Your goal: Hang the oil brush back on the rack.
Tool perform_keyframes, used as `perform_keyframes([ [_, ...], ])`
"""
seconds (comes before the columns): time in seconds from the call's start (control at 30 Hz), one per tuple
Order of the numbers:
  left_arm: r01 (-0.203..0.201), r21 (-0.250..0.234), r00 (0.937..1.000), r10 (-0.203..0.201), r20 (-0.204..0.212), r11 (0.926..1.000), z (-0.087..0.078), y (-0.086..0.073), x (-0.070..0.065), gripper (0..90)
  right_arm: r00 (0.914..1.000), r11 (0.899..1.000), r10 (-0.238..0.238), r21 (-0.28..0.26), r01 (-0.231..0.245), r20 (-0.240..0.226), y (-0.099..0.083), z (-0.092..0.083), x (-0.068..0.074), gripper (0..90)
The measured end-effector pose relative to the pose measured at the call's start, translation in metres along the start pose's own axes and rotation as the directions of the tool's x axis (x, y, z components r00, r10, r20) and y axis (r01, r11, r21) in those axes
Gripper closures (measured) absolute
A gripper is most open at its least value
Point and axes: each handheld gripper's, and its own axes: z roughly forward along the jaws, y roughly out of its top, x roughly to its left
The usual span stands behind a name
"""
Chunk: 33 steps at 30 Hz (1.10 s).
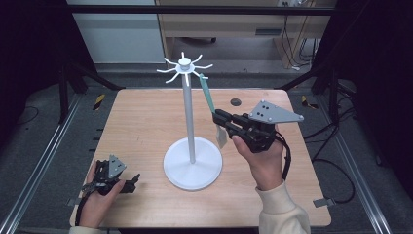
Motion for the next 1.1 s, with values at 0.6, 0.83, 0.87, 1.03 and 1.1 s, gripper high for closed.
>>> perform_keyframes([
  [0.6,0.001,0.000,1.0000,-0.001,0.000,1.0000,0.0000,0.0000,0.0001,3.3,0.9997,1.000,-0.013,0.005,0.013,0.021,-0.0010,0.0032,0.0015,81.9],
  [0.83,0.001,0.001,1.0000,-0.001,0.001,1.0000,0.0000,-0.0001,0.0001,3.4,0.9995,1.000,-0.016,0.006,0.016,0.026,-0.0016,0.0038,0.0017,81.8],
  [0.87,0.001,-0.001,1.0000,-0.001,-0.001,1.0000,0.0001,-0.0001,0.0000,3.4,0.9995,1.000,-0.017,0.006,0.016,0.026,-0.0018,0.0040,0.0017,81.8],
  [1.03,0.002,-0.002,1.0000,-0.002,-0.001,1.0000,0.0001,-0.0001,0.0001,3.4,0.9995,1.000,-0.017,0.005,0.017,0.026,-0.0019,0.0048,0.0021,81.6],
  [1.1,0.002,-0.002,1.0000,-0.002,0.000,1.0000,0.0001,-0.0002,0.0002,3.4,0.9995,1.000,-0.018,0.005,0.018,0.025,-0.0018,0.0044,0.0020,81.5],
])
